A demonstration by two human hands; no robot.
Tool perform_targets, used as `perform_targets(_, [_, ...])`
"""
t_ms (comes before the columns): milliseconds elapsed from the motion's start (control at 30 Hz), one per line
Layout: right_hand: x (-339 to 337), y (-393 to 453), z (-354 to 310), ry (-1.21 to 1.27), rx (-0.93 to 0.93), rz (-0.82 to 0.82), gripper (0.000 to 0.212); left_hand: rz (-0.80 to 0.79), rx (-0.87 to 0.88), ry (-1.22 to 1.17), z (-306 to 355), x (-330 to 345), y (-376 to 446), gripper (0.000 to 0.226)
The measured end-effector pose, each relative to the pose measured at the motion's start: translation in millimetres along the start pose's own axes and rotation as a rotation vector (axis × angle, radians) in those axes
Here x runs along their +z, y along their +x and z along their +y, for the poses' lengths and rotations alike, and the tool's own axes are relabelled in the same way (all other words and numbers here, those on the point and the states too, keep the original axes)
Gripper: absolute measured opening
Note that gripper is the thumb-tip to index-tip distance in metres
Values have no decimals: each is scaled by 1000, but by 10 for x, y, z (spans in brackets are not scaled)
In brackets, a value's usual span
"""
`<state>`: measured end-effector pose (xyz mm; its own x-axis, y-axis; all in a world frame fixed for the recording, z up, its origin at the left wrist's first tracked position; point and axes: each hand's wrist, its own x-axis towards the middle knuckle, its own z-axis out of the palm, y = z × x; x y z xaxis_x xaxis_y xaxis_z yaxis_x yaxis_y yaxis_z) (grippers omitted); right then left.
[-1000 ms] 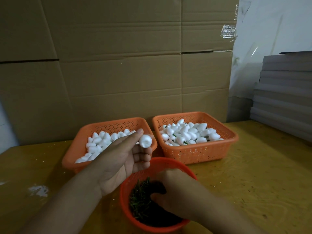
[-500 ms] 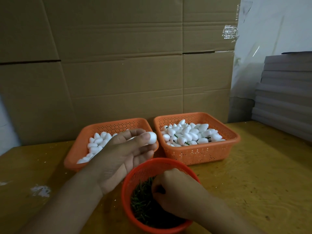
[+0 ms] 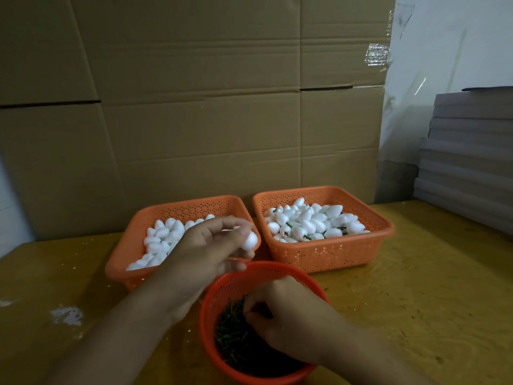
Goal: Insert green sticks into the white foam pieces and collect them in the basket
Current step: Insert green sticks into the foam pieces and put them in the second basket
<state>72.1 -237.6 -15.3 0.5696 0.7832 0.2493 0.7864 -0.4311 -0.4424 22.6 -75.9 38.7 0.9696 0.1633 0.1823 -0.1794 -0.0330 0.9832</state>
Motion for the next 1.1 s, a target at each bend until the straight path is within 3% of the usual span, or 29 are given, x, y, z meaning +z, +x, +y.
perform_targets(133, [-21, 1, -1, 12, 2, 76, 8, -67, -226, -393, 1, -67, 77, 23])
perform_targets(367, [-55, -34, 18, 40, 28, 82, 2, -95, -277, -445, -19, -132, 135, 21])
perform_targets(433, [-82, -31, 18, 245, 100, 89, 7, -100, -258, -438, -30, -147, 138, 19])
perform_targets(600, [-223, -47, -12, 1203, 294, 94, 5, -81, -192, -470, -34, -192, 137, 10])
perform_targets(700, [-306, -65, -31, 1498, 305, 96, 8, -66, -191, -447, -44, -202, 132, 13])
perform_targets(800, [-325, -76, -53, 1560, 311, 69, 10, -87, -201, -438, -53, -192, 131, 19])
perform_targets(933, [-300, -76, -29, 1468, 327, 53, 4, -77, -201, -373, -63, -175, 131, 38])
perform_targets(1100, [-298, -74, -13, 1463, 354, 107, 6, -91, -223, -322, -82, -168, 132, 28])
